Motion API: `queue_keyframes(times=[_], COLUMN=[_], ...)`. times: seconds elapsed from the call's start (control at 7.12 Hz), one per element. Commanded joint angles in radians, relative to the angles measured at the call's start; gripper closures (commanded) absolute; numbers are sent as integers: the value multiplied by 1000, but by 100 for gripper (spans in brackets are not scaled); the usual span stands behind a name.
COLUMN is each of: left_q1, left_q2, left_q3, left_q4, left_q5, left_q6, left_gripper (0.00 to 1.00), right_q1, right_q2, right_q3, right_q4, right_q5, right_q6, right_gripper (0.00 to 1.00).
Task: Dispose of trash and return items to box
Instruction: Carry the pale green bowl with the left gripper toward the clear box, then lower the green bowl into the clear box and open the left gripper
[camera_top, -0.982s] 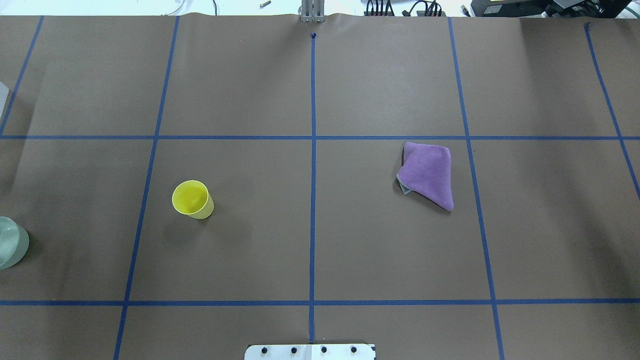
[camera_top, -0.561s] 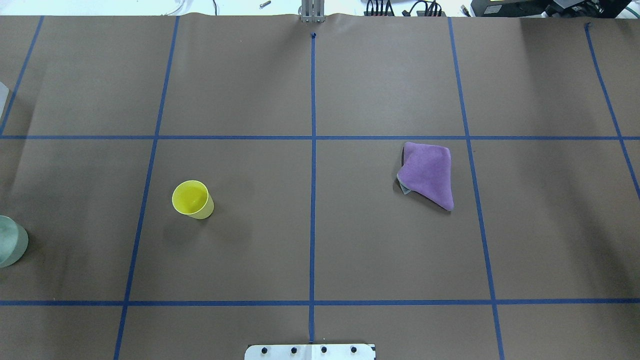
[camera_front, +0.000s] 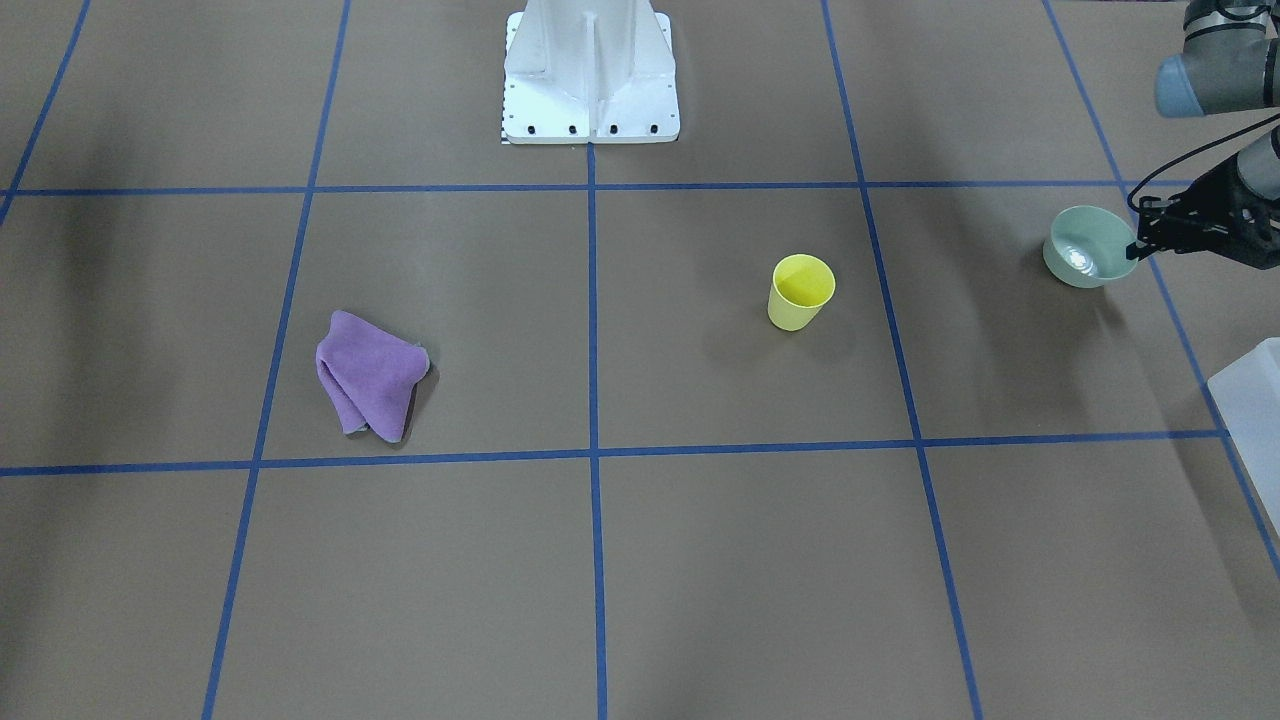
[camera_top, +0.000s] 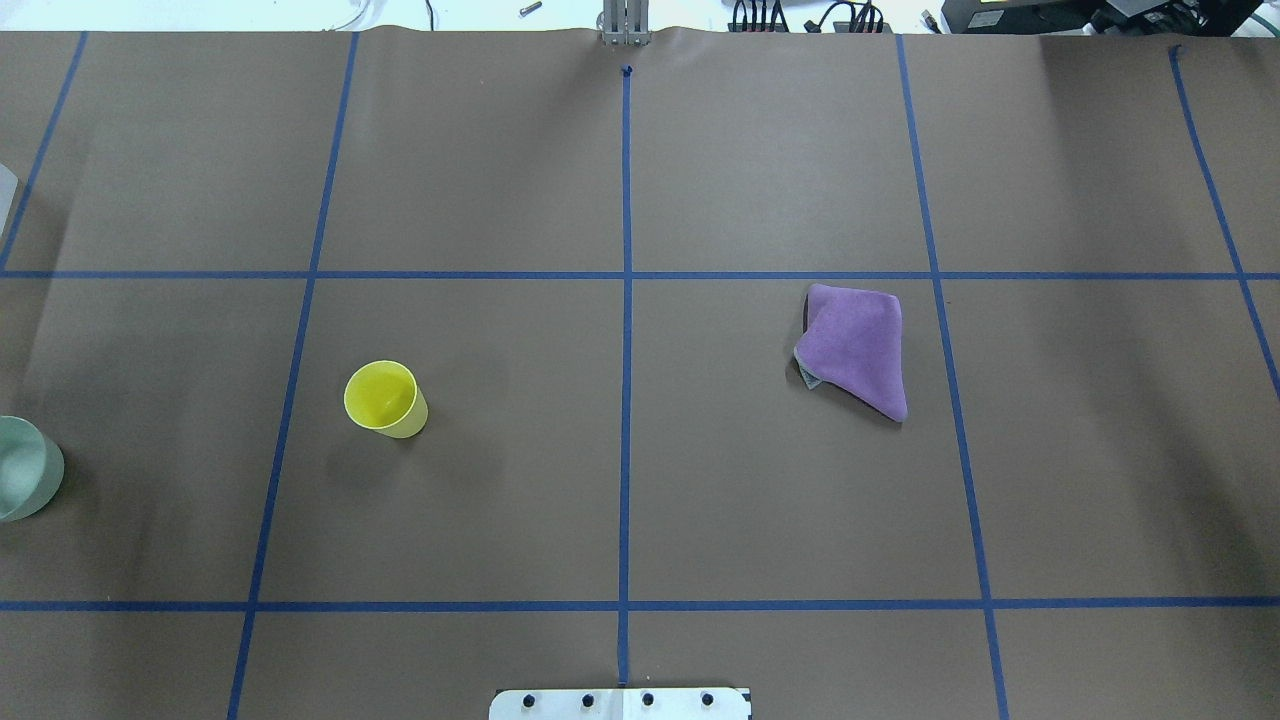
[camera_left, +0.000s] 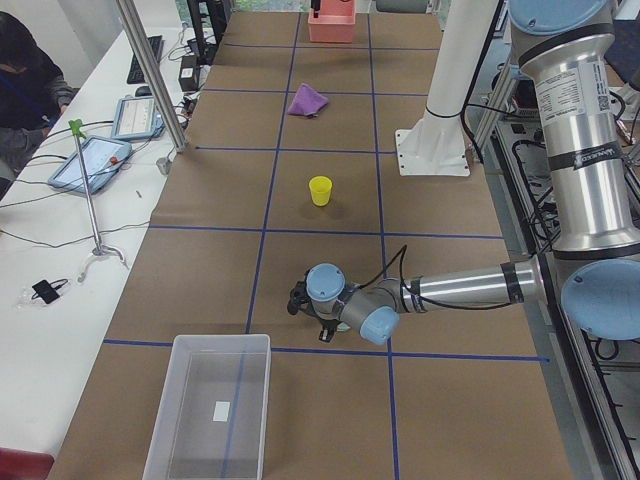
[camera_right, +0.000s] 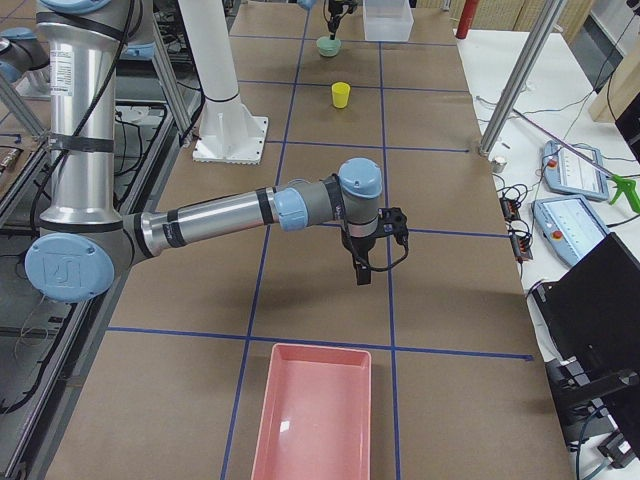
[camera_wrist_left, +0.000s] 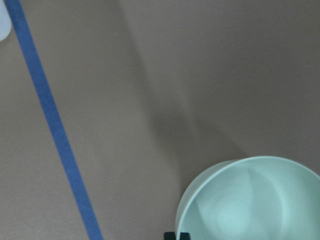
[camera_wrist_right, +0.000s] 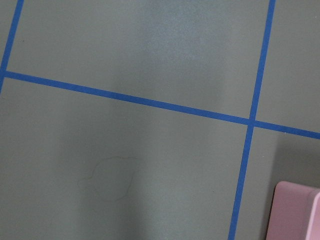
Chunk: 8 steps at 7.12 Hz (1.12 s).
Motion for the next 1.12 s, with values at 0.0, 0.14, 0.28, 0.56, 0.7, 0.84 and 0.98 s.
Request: queue_keyframes(times=[0.0, 0.14, 0.28, 0.56, 0.7, 0.84, 0.98], left_q1=[-52, -107, -165, -239, -282, -346, -410], left_q2=[-48, -105, -177, -272, -295, -355, -436], left_q3=[-7, -6, -9, -3, 2, 17, 78], left_q4=[10, 60, 190, 338, 411, 561, 705], left_q5=[-143, -147, -148, -131, -131, -106, -41], left_q6=[-8, -10, -5, 9, 76, 199, 398], left_gripper=[100, 100, 100, 100, 100, 100, 100], right_q1=[0, 0, 0, -2, -3, -6, -11], right_q2=[4, 4, 4, 9, 9, 10, 10], right_q3=[-3, -3, -5, -8, -11, -20, -22], right_q4=[0, 1, 1, 1, 1, 3, 3], right_q5=[0, 0, 0, 0, 0, 0, -3], right_q6=[1, 1, 0, 1, 1, 1, 1], right_gripper=[0, 0, 0, 0, 0, 0, 0])
